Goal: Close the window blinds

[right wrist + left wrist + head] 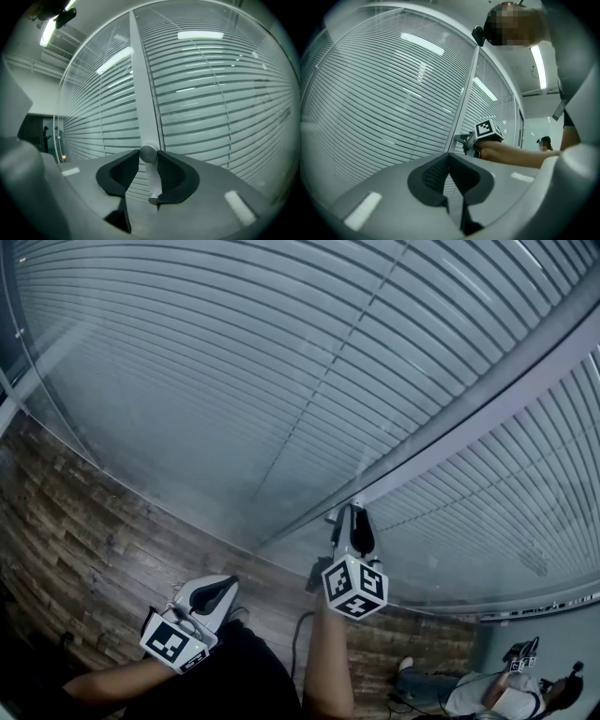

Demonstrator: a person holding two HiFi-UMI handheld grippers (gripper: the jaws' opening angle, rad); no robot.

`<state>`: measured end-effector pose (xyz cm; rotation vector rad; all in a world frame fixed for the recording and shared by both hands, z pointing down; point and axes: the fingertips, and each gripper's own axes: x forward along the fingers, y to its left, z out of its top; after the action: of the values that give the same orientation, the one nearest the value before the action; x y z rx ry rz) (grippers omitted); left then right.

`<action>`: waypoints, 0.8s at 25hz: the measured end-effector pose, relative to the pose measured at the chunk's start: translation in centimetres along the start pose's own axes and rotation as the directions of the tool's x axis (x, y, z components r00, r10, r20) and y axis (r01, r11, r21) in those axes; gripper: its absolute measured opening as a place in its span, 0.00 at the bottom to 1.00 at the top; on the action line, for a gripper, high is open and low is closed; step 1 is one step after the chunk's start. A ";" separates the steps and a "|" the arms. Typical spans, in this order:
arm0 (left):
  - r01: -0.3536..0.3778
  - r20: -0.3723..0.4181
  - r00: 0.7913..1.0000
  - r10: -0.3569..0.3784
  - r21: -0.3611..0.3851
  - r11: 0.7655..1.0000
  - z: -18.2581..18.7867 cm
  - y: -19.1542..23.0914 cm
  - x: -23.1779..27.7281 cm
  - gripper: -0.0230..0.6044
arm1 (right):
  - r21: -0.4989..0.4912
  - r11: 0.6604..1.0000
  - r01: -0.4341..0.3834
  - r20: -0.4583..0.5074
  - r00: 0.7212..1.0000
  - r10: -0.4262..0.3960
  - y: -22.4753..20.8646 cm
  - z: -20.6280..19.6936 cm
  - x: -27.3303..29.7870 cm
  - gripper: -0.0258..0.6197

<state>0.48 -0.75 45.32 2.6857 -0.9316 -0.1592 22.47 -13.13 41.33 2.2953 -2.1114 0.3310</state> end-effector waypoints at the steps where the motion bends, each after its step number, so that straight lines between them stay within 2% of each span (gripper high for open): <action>1: 0.005 0.000 1.000 -0.005 0.005 1.000 0.0 -0.1 0.0 0.03 | -0.092 0.996 0.018 -0.016 1.000 -0.019 0.1 0.0 -0.1 0.24; 2: 0.006 -0.001 1.000 -0.006 0.005 1.000 0.0 -0.1 0.0 0.03 | -0.210 0.977 0.035 -0.034 0.998 -0.043 0.3 0.0 -0.1 0.23; 4: -0.001 -0.006 1.000 0.001 -0.002 1.000 0.1 0.0 0.0 0.03 | -0.426 0.903 0.048 -0.060 0.995 -0.081 0.8 -0.1 -0.1 0.23; 6: 0.000 -0.007 1.000 0.000 -0.003 1.000 0.0 0.0 0.2 0.03 | -0.560 0.827 0.046 -0.065 0.993 -0.099 1.2 -0.2 0.0 0.23; 9: 0.015 -0.005 1.000 -0.015 0.003 1.000 -0.2 -0.4 0.6 0.03 | -0.722 0.689 0.062 -0.057 0.987 -0.149 1.3 -0.5 0.1 0.23; 12: 0.032 -0.013 0.999 -0.032 0.007 0.999 -0.4 -0.8 1.1 0.03 | -0.837 0.544 0.060 -0.048 0.982 -0.182 1.3 -0.7 0.1 0.23; 15: 0.037 -0.013 0.999 -0.037 0.006 0.999 -0.4 -1.2 1.2 0.03 | -0.899 0.436 0.048 -0.038 0.982 -0.186 1.4 -0.8 0.1 0.23; 17: 0.040 -0.013 0.999 -0.040 0.010 0.999 -0.3 -1.4 1.4 0.03 | -0.918 0.395 0.041 -0.037 0.981 -0.188 1.2 -0.8 0.0 0.23; 18: 0.040 -0.013 0.999 -0.040 0.011 0.999 -0.3 -1.5 1.4 0.03 | -0.917 0.397 0.038 -0.039 0.982 -0.185 1.2 -0.8 0.0 0.23; 20: 0.037 -0.013 0.999 -0.036 0.010 0.999 -0.4 -1.6 1.6 0.03 | -0.900 0.435 0.033 -0.048 0.984 -0.173 1.1 -0.6 0.0 0.24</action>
<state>2.77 -0.40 45.22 2.7113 -0.8823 -0.1450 21.28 -13.18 41.74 1.6161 -1.4395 -0.5407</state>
